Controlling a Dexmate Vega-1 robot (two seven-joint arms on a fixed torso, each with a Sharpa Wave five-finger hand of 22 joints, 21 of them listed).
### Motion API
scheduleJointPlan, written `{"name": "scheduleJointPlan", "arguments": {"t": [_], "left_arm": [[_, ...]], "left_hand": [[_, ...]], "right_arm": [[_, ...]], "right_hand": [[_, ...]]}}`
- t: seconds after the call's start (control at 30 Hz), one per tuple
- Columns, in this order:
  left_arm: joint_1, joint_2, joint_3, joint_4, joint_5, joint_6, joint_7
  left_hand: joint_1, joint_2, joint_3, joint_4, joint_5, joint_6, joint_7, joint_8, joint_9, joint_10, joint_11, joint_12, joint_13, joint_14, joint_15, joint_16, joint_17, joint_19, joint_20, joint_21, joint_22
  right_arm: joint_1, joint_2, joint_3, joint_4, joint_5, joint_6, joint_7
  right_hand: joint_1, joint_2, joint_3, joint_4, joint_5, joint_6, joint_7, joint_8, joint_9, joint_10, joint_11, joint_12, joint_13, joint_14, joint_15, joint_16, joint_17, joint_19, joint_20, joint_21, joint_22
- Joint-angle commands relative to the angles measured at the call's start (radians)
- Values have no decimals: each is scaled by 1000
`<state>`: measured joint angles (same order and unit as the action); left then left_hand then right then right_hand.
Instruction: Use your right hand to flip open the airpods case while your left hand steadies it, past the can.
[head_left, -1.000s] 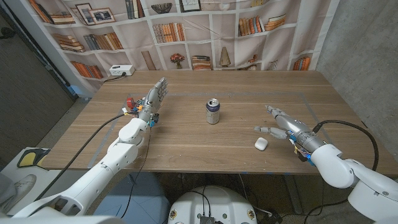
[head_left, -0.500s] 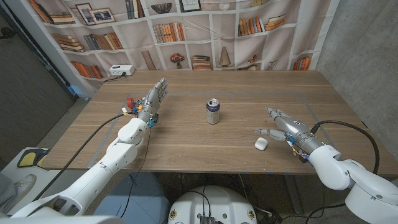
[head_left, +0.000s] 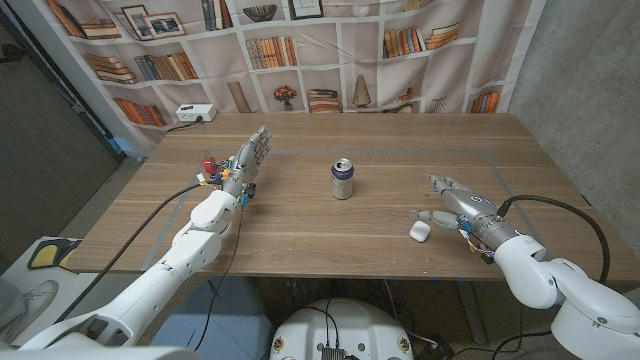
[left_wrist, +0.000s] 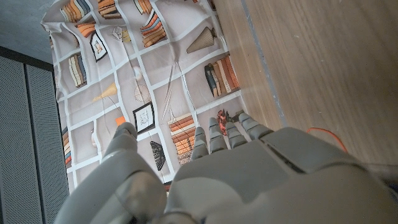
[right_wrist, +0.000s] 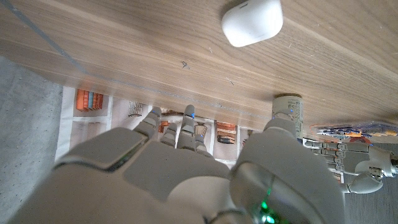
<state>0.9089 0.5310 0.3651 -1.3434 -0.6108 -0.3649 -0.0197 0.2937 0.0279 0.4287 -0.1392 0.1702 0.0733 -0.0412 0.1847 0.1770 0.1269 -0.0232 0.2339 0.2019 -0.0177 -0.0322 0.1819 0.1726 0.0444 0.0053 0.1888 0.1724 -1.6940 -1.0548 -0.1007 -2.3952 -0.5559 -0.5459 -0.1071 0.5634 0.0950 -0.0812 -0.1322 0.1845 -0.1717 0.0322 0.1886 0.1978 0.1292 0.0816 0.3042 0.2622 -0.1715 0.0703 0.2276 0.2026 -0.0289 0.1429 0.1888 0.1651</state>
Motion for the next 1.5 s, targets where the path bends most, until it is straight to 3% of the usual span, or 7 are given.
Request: {"name": "scheduleJointPlan", "arguments": {"t": [0.03,0.13,0.23,0.37,0.53,1.17,1.5], "left_arm": [[-7,-10,6,21,1,-10,-5],[-7,-10,5,21,0,-10,-4],[-9,-6,9,22,13,-13,-2],[-9,-8,7,24,8,-15,-4],[-8,-7,6,22,5,-16,-4],[-3,1,6,-1,8,-1,3],[6,11,-1,-18,4,5,7]], "left_hand": [[1,9,-3,-2,6,2,-1,3,1,3,2,3,2,6,-1,5,3,-4,4,2,2],[1,9,-3,-2,6,2,-1,3,1,3,1,3,2,6,-2,4,3,-4,4,2,2],[2,11,-3,-2,6,2,-1,2,1,4,1,3,2,6,-1,4,2,-4,5,2,2],[3,12,-2,-2,7,2,0,2,1,4,0,3,2,6,-1,3,2,-3,5,3,2],[9,23,3,-2,9,3,4,3,2,5,3,2,2,7,0,4,2,-2,9,3,2],[23,45,14,-4,11,3,5,3,2,5,4,1,2,7,1,2,2,-1,9,4,2],[25,44,14,-6,10,3,6,3,2,3,3,-1,2,5,1,1,2,0,9,4,2]], "right_arm": [[8,-24,-41,-3,-16,-42,-21],[12,-31,-48,0,-7,-43,-20],[18,-39,-56,3,2,-47,-16],[27,-48,-71,6,6,-53,-24],[37,-61,-88,8,10,-61,-32],[35,-103,-113,3,57,-84,-71],[42,-130,-139,5,77,-91,-85]], "right_hand": [[3,-10,5,1,1,-129,20,-7,4,-22,8,-8,10,-17,13,-2,5,-6,14,-1,5],[4,-9,6,1,1,-132,22,-5,5,-31,8,-11,13,-17,16,-3,5,-6,13,-1,5],[8,-8,10,0,1,-139,27,-1,5,-45,17,-16,18,-34,40,-11,5,-2,8,1,5],[10,-7,13,-1,1,-148,30,0,6,-55,19,-19,22,-51,38,-17,5,-14,27,-4,5],[15,-5,17,-2,1,-150,33,4,6,-57,17,-19,26,-55,32,-18,5,-19,9,-4,5],[17,-5,20,-2,0,-150,37,9,7,-66,19,-21,33,-62,30,-20,6,-26,6,-4,5],[16,-5,21,-1,0,-152,29,11,7,-61,7,-17,38,-62,23,-18,6,-27,1,-3,5]]}}
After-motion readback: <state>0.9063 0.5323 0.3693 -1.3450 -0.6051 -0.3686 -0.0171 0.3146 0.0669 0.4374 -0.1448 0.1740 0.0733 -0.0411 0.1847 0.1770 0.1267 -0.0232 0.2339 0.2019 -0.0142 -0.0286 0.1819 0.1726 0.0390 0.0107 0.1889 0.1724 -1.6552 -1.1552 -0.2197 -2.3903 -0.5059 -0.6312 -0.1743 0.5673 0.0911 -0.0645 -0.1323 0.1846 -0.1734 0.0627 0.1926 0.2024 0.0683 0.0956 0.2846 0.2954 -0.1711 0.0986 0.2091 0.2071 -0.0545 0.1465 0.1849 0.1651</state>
